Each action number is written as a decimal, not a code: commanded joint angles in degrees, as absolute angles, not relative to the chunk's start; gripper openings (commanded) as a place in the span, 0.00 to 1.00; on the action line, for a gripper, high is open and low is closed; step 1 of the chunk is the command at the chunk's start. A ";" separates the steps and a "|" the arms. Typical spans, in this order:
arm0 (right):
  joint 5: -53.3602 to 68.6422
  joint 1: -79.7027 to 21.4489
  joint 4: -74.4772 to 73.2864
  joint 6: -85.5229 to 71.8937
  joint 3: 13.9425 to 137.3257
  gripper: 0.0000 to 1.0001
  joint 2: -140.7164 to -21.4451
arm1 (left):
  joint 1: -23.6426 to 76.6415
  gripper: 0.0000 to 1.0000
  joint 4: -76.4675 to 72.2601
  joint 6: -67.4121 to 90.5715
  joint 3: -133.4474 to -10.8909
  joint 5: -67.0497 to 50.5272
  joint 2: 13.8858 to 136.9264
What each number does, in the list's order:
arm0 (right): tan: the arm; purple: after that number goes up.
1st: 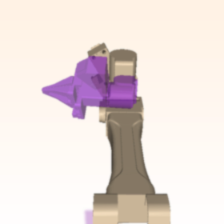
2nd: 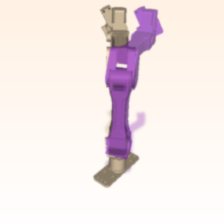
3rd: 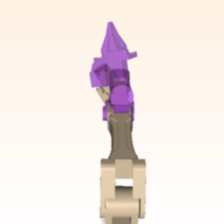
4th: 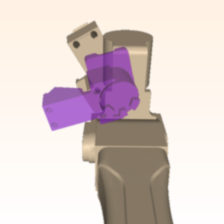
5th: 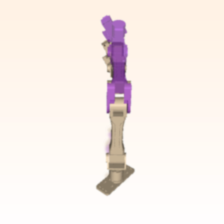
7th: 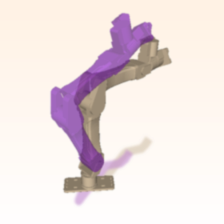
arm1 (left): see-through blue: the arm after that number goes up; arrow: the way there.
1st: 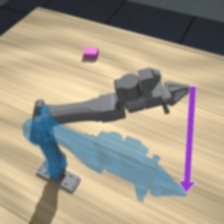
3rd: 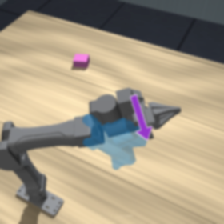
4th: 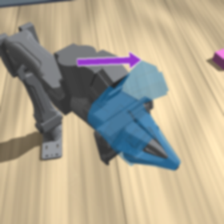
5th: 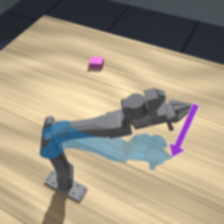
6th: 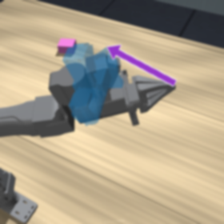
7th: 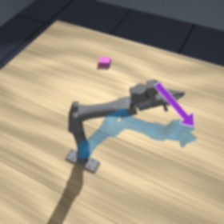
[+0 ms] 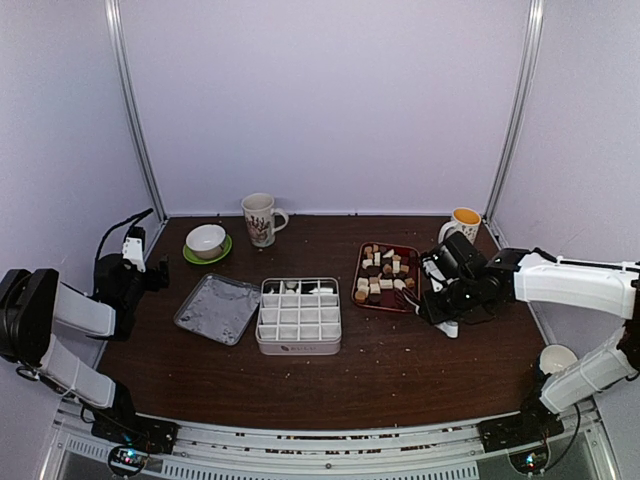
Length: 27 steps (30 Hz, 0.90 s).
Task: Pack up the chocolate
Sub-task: Pick up the fake chocolate from the plate.
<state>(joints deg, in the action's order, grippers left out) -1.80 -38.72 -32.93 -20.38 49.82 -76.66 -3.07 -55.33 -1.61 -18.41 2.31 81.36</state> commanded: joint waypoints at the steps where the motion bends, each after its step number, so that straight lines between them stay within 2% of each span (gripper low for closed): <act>1: -1.59 -37.09 -32.39 -21.13 52.60 0.35 -78.57 | -3.51 0.98 -56.77 -1.85 -19.51 1.67 81.65; 15: -2.41 -33.71 -31.13 -19.03 56.15 0.37 -85.02 | -3.51 0.98 -56.74 -1.85 -19.52 1.68 81.65; 27: -2.31 -33.15 -29.97 -17.19 59.29 0.35 -90.36 | -3.51 0.98 -56.76 -1.83 -19.51 1.66 81.65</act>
<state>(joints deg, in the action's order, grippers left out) -1.67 -33.63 -31.24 -18.13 56.90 -89.14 -3.07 -55.33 -1.61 -18.41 2.31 81.36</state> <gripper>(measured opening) 0.361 0.978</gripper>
